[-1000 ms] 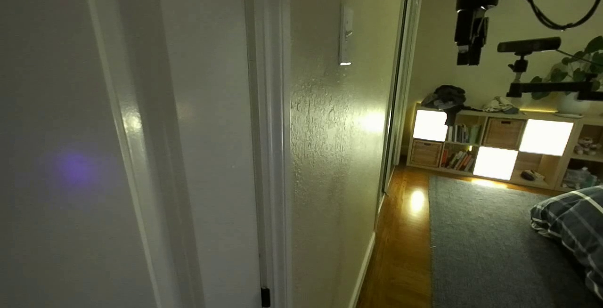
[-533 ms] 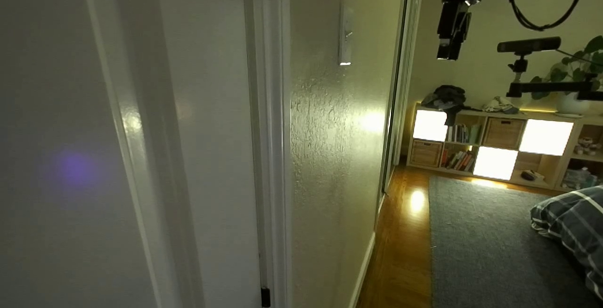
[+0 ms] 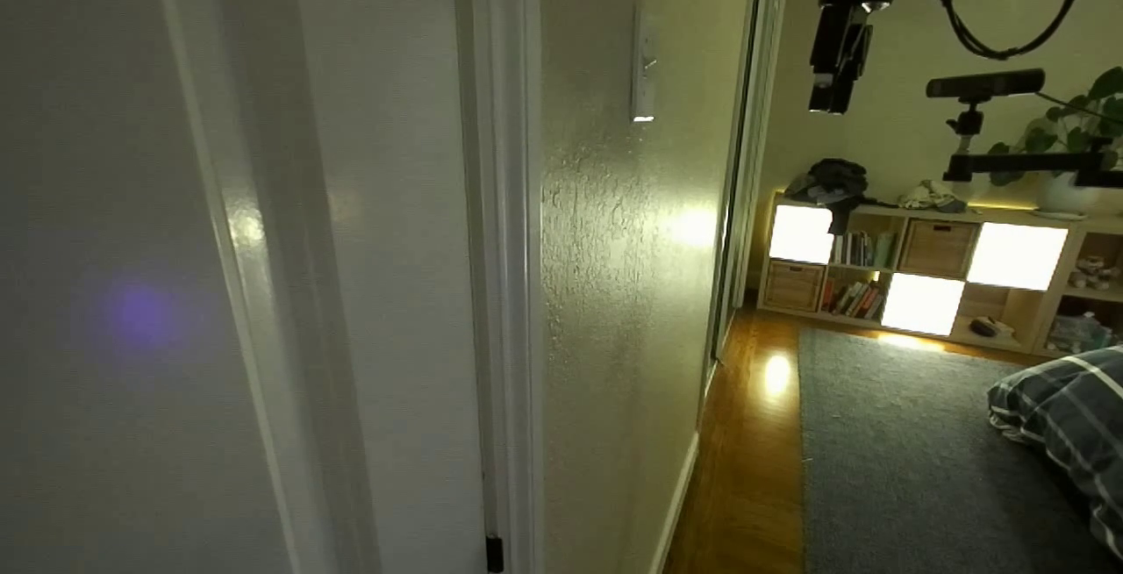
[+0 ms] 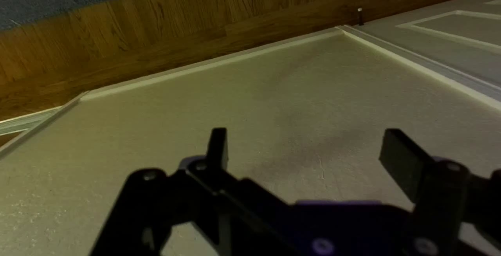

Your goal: Turn off the switch on the wall

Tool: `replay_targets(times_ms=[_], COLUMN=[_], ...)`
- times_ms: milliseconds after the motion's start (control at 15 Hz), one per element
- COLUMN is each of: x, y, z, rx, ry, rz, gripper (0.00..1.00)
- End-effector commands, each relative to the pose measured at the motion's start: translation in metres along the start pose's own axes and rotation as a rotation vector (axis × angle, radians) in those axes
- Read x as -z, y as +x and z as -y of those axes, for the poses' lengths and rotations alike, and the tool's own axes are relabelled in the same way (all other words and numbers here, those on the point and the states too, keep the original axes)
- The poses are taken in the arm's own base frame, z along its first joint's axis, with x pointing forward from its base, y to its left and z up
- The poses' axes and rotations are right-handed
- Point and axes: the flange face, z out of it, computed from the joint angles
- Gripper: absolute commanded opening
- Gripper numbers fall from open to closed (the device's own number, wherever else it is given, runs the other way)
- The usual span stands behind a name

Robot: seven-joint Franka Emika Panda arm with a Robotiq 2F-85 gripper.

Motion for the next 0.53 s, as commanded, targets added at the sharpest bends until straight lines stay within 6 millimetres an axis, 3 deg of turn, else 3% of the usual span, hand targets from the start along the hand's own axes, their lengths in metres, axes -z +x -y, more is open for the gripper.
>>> replay_targets(times_ms=[0,333,400,467], x=[-0.003,-0.003,-0.002,0.000], y=[0.015,0.037,0.041,0.044], z=[0.018,0.037,0.039,0.041], rx=[0.060,0.083,0.094,0.107], ry=[0.003,0.031,0.033,0.032], rz=[-0.076,-0.190,-0.208,-0.228], gripper=[1.00,1.00,0.95,0.72])
